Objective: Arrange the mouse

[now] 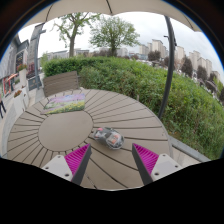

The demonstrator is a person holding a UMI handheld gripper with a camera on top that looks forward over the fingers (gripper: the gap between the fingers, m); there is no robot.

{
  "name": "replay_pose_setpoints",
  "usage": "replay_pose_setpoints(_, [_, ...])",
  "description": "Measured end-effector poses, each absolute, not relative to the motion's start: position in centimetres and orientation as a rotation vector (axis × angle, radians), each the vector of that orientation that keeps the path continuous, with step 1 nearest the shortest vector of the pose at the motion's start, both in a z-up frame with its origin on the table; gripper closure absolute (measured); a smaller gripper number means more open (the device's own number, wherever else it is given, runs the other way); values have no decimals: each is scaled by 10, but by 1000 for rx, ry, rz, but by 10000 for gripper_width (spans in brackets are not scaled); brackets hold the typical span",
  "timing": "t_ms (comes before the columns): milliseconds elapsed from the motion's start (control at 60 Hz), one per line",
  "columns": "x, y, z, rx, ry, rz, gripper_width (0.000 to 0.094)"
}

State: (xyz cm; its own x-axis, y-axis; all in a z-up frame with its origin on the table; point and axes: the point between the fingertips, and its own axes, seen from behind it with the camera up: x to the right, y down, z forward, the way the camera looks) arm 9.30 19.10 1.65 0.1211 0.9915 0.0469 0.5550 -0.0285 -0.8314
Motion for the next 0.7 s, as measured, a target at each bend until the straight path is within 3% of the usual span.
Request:
replay_pose_setpoints(217, [57, 205, -8, -1714, -1509, 772, 94])
replay_pose_setpoints(700, [-4, 240, -18, -1818, -1421, 734, 79])
